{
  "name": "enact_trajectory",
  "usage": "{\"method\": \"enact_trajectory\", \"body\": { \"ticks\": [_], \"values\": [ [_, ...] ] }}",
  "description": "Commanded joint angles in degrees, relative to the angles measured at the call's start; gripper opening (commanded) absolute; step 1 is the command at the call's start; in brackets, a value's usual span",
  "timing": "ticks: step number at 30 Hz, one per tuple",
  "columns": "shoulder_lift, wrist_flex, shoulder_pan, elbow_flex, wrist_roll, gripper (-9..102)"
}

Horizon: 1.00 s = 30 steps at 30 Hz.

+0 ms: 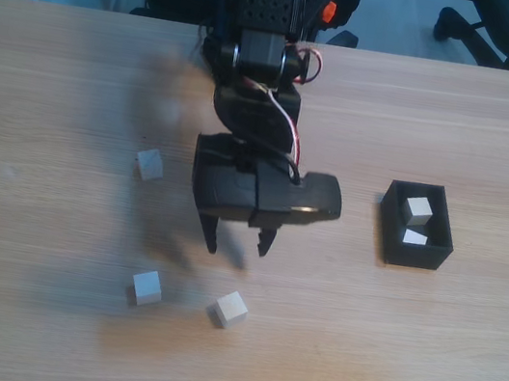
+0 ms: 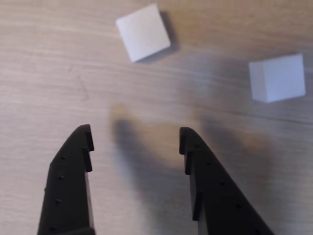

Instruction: Pick blocks and place them in the box.

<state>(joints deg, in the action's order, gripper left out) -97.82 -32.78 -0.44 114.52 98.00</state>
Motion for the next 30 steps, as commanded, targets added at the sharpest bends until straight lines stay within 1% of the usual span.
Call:
{"method": "enact_trajectory", "body": {
  "ticks": [1, 5, 13, 30],
  "values": [
    [2.6, 1.2, -0.8, -6.1, 0.8, 19],
    [6.4, 1.8, -1.0, -8.7, 1.1, 19],
    [13.3, 7.5, -0.9, -11.3, 2.7, 19],
    [23.6, 7.4, 1.0, -22.1, 5.4, 19]
  ]
}}
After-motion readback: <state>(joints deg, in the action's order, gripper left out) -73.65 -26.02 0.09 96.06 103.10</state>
